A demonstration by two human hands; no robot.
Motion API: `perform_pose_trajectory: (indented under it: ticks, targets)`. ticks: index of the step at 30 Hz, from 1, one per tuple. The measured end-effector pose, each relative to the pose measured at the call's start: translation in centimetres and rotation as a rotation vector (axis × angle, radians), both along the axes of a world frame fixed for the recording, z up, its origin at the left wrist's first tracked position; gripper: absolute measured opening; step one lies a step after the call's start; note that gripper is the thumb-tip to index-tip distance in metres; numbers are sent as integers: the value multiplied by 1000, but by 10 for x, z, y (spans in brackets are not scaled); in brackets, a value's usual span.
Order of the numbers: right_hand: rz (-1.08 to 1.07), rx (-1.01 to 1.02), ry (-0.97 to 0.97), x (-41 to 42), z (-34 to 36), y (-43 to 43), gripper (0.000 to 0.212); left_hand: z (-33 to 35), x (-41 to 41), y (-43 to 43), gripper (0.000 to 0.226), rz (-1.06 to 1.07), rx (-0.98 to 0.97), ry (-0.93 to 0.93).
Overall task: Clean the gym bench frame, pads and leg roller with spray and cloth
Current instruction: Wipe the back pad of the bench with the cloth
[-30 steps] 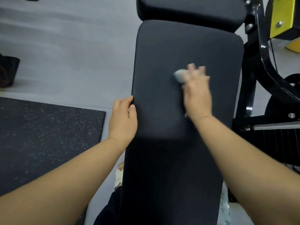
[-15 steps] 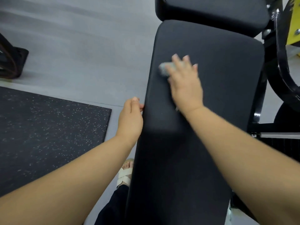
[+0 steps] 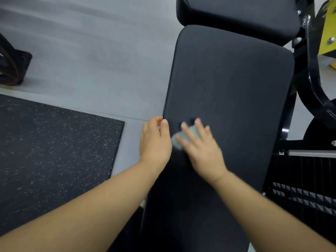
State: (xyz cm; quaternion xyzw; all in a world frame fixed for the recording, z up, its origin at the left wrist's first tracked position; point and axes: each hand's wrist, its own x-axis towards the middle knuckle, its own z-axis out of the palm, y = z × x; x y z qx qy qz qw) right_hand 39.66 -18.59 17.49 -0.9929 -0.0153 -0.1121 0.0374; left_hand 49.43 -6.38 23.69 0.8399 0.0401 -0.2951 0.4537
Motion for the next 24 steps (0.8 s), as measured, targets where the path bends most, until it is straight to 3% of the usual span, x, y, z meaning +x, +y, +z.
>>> perform_pose_trajectory:
  ticks: [4, 6, 9, 13, 17, 20, 24]
  targets:
    - [-469, 148, -172, 78, 19, -47, 31, 6, -16, -4, 40, -131, 88, -94]
    - [-517, 194, -204, 83, 18, -47, 33, 7, -25, -6, 42, -191, 146, -178]
    - [-364, 217, -195, 24, -7, -18, 35, 6, -44, -9, 44, -286, 197, -290]
    - [-116, 283, -21, -103, -27, 23, 51, 5, -74, -15, 45, -446, 203, -348]
    - [186, 152, 55, -106, -19, -27, 39, 0, -91, -18, 45, -544, 266, -300]
    - [-50, 118, -96, -39, -10, -83, 34, -1, -97, -21, 45, -567, 290, -305]
    - [-446, 263, -169, 8, 5, -94, 35, -4, -106, -29, 45, -568, 346, -333]
